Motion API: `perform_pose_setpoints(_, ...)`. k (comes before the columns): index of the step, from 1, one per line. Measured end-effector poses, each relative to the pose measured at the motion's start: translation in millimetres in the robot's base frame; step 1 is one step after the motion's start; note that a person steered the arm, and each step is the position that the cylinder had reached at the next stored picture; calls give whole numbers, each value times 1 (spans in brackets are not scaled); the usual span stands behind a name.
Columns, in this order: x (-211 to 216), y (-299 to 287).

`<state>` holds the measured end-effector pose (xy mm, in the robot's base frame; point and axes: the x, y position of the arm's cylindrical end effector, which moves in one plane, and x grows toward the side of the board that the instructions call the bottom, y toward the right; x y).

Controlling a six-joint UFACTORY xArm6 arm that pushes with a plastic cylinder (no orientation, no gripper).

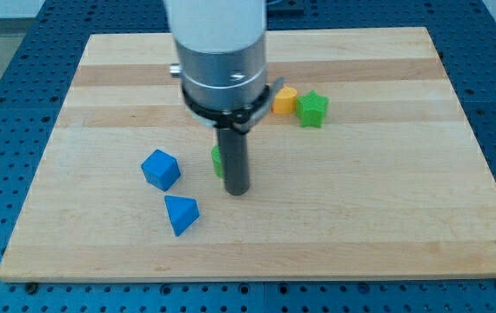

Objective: Place the green circle vertically below the yellow hexagon

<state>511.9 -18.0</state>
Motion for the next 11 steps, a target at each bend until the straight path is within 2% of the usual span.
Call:
perform_pose_setpoints(1,0,14)
perform_pose_setpoints(3,14,-46)
perform_pose_setpoints(4,3,-62)
perform_pose_setpoints(5,-45,-65)
perform_pose_setpoints(6,-67,-35)
perform_pose_setpoints(7,-67,-16)
perform_pose_setpoints(8,-67,-18)
perform_pose_setpoints(9,-73,-52)
perform_pose_setpoints(10,-56,-53)
perform_pose_setpoints(11,-53,-7)
